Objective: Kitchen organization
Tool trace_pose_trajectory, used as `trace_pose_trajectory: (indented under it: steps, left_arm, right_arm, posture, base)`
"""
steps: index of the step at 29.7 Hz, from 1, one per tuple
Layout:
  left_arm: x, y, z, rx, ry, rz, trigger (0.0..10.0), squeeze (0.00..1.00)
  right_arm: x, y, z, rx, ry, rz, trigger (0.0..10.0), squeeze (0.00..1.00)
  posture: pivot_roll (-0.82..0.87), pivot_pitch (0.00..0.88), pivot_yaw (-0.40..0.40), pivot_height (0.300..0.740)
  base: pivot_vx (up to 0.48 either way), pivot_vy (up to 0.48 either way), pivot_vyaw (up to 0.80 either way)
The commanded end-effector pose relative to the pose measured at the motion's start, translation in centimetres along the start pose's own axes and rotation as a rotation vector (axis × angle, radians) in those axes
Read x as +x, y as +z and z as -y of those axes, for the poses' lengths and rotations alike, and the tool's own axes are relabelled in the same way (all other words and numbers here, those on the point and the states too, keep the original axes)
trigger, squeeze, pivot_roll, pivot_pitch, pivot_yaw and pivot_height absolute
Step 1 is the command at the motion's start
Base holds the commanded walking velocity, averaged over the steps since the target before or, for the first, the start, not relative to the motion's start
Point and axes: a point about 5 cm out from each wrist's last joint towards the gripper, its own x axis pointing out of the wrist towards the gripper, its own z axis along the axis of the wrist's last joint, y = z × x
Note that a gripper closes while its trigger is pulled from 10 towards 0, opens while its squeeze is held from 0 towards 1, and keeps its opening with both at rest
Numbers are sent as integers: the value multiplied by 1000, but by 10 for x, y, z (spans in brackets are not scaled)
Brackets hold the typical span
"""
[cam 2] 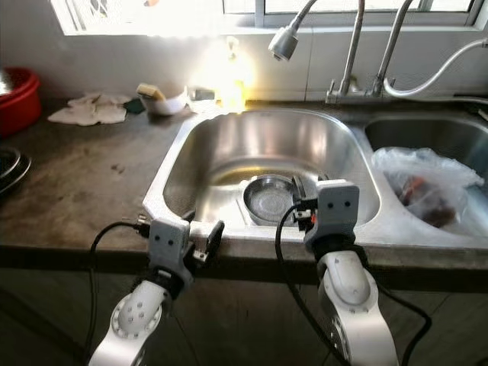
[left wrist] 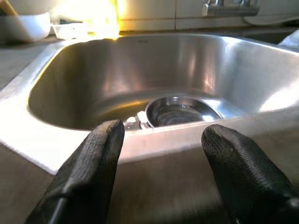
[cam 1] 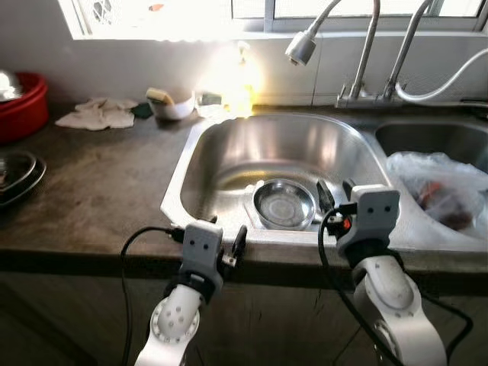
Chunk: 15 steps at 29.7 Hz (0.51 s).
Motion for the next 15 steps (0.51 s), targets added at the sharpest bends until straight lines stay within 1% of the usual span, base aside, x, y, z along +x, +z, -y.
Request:
trace_pose_trajectory:
  steps: [1,15]
  left_arm:
    - [-3,-10,-1,7,4,-51,10000,0]
    - [-4,-11,1,10,-6,-54,10000,0]
  right_arm:
    - [1,-1,-2,-1,1,-11,10000,0]
    - [1,-2,-6,0,22,-20,10000,0]
  posture:
    - [104,30,-15,740]
    - [104,21,-13,740]
  base:
    - [-371,0,0]
    - [-384,0,0]
